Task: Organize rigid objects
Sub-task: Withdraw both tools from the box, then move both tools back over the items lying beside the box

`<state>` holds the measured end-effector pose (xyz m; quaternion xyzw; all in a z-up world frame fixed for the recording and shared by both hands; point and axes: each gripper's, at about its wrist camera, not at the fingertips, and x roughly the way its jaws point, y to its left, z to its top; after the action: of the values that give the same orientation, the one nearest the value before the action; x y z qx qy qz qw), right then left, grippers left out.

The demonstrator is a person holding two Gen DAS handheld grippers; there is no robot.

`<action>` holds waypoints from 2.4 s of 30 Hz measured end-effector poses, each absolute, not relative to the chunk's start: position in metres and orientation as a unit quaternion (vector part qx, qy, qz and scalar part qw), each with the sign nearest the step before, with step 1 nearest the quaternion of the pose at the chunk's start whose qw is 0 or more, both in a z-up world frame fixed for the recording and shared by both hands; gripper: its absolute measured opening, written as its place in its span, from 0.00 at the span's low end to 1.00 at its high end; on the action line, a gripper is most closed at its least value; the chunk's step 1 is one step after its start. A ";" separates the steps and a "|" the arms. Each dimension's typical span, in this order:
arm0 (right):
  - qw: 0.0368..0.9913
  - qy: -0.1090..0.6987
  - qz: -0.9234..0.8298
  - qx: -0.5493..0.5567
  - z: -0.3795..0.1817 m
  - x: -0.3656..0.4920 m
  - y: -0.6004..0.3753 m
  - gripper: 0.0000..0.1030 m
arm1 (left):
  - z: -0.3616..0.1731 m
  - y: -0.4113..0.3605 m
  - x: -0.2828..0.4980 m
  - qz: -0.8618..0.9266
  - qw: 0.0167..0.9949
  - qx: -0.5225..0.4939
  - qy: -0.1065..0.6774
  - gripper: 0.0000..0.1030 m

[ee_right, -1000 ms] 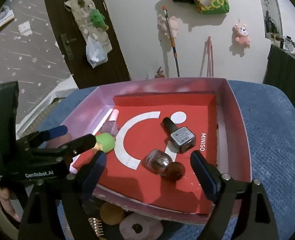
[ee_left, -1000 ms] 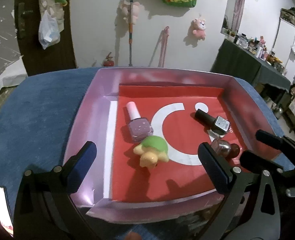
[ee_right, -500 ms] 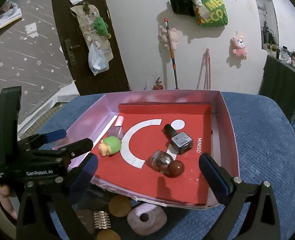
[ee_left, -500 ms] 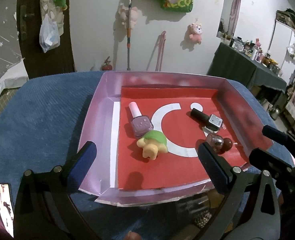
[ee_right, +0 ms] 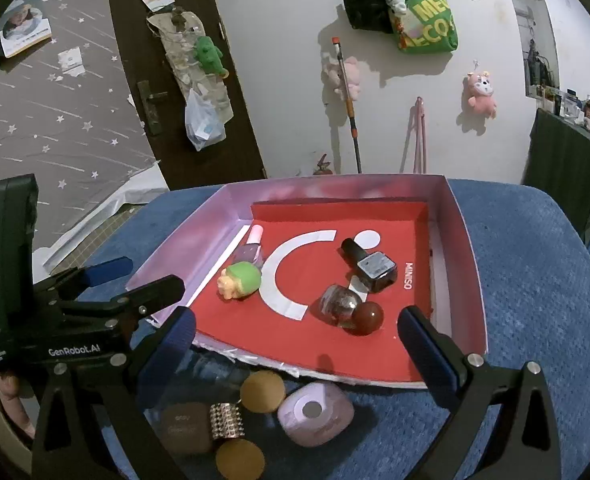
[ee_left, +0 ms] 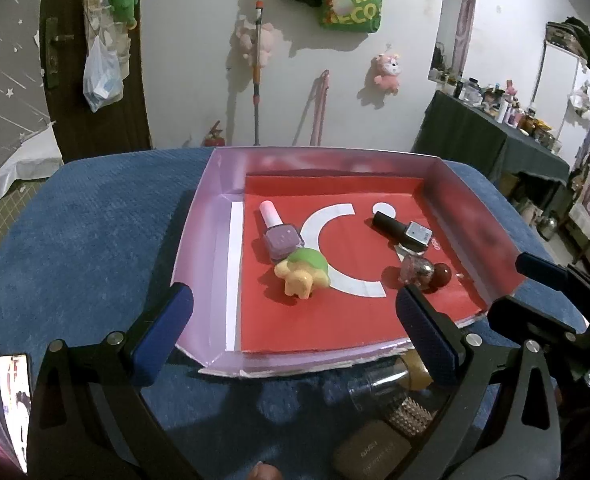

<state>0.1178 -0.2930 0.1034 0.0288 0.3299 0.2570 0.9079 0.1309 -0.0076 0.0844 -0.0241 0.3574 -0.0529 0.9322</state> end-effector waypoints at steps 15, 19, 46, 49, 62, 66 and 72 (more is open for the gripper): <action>0.910 0.320 0.264 0.022 0.103 0.090 -0.294 1.00 | 0.087 -0.013 0.098 -0.056 0.938 -0.015 0.342 1.00; 0.909 0.320 0.265 0.022 0.101 0.086 -0.294 1.00 | 0.088 -0.016 0.088 -0.056 0.940 -0.010 0.337 1.00; 0.917 0.313 0.246 0.023 0.090 0.052 -0.309 1.00 | 0.081 -0.024 0.048 -0.055 0.942 0.009 0.332 1.00; 0.918 0.312 0.245 0.022 0.089 0.050 -0.309 1.00 | 0.078 -0.023 0.046 -0.057 0.940 0.006 0.335 1.00; 0.914 0.328 0.238 0.019 0.074 0.039 -0.308 1.00 | 0.062 -0.021 0.040 -0.067 0.935 0.002 0.349 1.00; 0.910 0.338 0.238 0.018 0.066 0.036 -0.304 1.00 | 0.054 -0.019 0.039 -0.071 0.931 -0.001 0.359 1.00; 0.908 0.347 0.235 0.008 0.051 0.030 -0.301 1.00 | 0.046 -0.017 0.040 -0.071 0.927 -0.004 0.368 1.00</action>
<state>0.0303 -0.3007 0.0510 0.0083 0.3465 0.2347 0.9082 0.0400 -0.0169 0.0462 -0.0038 0.3685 -0.0712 0.9269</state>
